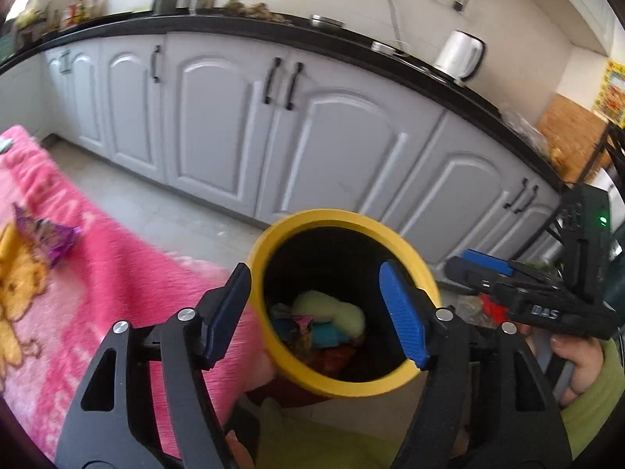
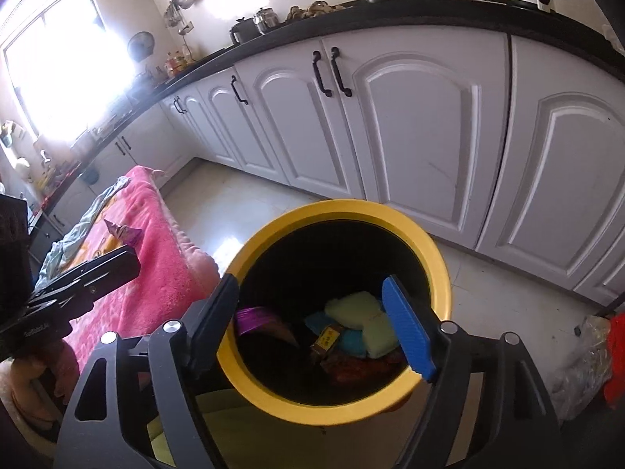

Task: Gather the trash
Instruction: 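Move both tools back over the blanket toward the last two snack bags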

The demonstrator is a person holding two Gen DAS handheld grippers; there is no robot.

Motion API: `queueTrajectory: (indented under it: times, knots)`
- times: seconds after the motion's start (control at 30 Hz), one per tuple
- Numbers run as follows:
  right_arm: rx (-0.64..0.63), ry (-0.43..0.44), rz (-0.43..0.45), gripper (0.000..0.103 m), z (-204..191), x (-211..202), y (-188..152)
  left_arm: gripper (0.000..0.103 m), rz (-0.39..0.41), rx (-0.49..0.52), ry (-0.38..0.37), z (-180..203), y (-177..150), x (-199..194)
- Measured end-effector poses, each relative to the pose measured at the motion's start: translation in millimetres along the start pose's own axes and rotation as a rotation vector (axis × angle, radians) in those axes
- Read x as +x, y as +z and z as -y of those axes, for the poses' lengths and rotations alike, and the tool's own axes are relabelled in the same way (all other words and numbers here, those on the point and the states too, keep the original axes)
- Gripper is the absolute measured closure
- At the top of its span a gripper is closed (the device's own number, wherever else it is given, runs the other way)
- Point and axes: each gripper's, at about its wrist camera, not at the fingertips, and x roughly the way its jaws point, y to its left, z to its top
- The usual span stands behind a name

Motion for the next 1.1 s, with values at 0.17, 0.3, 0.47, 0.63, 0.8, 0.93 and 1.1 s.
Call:
queueTrajectory:
  times: [0.17,0.3,0.47,0.63,0.8,0.93,1.1]
  knots:
    - [-0.088,0.042,0.011,0.024,-37,4,6,0.028,0.034,-0.057,0.074,-39,-2,-20]
    - [-0.166,0.092,0.016,0.022,-72,9,10,0.022,0.069,-0.104,0.122,-69,-5,-43]
    - [-0.255,0.139,0.003,0.02,-118,22,13,0.016,0.12,-0.171,0.194,-114,-8,-75]
    - [-0.319,0.169,-0.019,0.019,-157,42,16,0.013,0.154,-0.242,0.277,-166,-13,-102]
    - [-0.391,0.197,-0.03,0.018,-199,68,24,0.013,0.155,-0.275,0.343,-205,-20,-119]
    - [-0.443,0.224,-0.044,0.018,-231,92,29,0.013,0.119,-0.263,0.388,-231,-22,-121]
    - [-0.525,0.224,-0.08,0.018,-268,126,33,0.013,0.058,-0.229,0.45,-260,-24,-114]
